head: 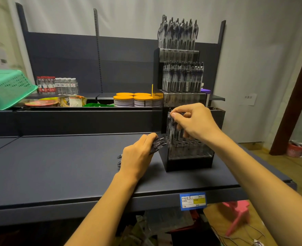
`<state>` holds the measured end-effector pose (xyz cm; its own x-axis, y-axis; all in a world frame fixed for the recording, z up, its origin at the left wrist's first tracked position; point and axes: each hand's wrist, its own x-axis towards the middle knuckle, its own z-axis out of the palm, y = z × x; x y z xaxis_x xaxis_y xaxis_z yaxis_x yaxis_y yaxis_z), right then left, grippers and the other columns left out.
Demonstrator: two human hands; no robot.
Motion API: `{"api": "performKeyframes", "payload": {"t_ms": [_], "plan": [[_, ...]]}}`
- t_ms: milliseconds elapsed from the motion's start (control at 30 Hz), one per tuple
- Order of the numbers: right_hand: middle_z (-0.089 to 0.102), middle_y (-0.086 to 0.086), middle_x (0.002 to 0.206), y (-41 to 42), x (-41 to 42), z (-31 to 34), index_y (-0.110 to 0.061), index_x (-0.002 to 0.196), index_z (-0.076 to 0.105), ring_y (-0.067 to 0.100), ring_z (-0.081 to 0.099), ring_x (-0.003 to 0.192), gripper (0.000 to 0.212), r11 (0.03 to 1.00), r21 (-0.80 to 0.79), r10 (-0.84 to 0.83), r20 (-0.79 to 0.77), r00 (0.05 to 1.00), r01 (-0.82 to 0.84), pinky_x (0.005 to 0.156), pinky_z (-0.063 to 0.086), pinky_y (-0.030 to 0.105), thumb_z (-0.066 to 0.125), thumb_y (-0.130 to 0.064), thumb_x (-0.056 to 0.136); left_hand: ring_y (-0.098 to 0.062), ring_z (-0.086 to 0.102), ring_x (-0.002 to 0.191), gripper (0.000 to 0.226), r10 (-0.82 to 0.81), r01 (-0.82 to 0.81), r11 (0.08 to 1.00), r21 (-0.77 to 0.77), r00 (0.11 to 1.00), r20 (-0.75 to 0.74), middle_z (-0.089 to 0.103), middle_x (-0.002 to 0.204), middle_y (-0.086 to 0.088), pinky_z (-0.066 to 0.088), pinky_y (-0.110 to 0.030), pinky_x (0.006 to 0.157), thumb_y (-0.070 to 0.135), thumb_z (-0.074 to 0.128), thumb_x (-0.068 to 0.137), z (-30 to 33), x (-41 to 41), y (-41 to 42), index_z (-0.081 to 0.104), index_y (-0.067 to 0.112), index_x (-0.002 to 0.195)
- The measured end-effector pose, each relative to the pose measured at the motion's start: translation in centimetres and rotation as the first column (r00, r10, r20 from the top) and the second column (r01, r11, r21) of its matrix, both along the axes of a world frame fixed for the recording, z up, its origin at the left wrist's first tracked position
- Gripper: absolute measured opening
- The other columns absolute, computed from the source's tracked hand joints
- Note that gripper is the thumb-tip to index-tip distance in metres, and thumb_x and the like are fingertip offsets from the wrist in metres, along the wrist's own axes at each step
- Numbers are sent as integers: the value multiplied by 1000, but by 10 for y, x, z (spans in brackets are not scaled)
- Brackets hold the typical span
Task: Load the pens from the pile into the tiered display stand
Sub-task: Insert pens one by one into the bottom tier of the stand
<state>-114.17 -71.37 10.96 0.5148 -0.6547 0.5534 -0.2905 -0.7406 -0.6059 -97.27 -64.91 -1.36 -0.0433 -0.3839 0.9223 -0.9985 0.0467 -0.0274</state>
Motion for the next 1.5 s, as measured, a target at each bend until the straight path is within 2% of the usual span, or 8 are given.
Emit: {"api": "performKeyframes", "payload": {"t_ms": [300,467,767,867,1000,1167,1267,1500], "plan": [[65,4,64,3,-2,-2,-22,98,70,6,54,36,13,999,35,-14,24,1000,13,38,42,15,57,-24,96,-27,60,54,22,-52,53,999,8,998,-26,66,84,-9,50,-33,39,29,46,89,3,0,1,45,17,107],[65,5,63,3,-2,-1,-22,98,69,10,55,37,13,997,73,-13,15,1000,12,39,45,20,56,-24,97,-28,60,56,27,-86,87,996,4,995,-46,66,86,-9,51,-33,40,23,60,86,2,-1,3,46,16,107],[64,-1,63,9,-3,-9,-22,104,61,13,62,52,12,993,-88,-73,71,995,80,60,56,35,61,-28,94,-26,59,55,39,-96,96,995,-20,995,-27,65,84,-9,48,-28,41,12,74,78,3,-2,4,47,15,105],[63,0,61,10,-5,-14,-19,94,56,13,61,54,13,991,-81,-93,108,990,102,60,52,31,65,-29,91,-26,59,55,35,-99,98,995,-23,995,-24,64,83,-9,51,-28,42,10,71,82,2,-1,3,46,15,105],[62,-6,63,14,-7,-22,-16,80,70,8,59,56,25,997,-56,-64,-76,995,60,62,55,34,64,-39,89,-26,55,51,19,-99,99,995,-32,995,8,62,81,-10,48,-31,38,23,48,88,4,-2,3,45,14,105],[59,-10,59,20,-6,-33,-19,83,71,3,55,50,21,1000,9,7,-229,973,-5,48,42,13,61,-35,92,-24,51,47,19,-115,117,993,-16,989,91,59,76,-11,47,-29,37,23,50,89,5,-4,5,45,13,103],[64,-3,63,21,-6,-35,-18,84,69,9,60,51,19,999,38,14,-226,974,-5,44,43,14,60,-32,94,-22,51,47,25,-115,119,993,-29,987,116,59,75,-11,47,-26,39,19,59,84,5,-4,5,45,13,103],[67,11,67,22,-6,-37,-10,87,66,7,60,43,19,986,165,52,-136,989,-29,40,43,15,57,-25,96,-23,53,48,21,-115,117,993,-11,988,100,60,76,-11,47,-28,39,27,47,89,4,-4,2,44,13,104]]}}
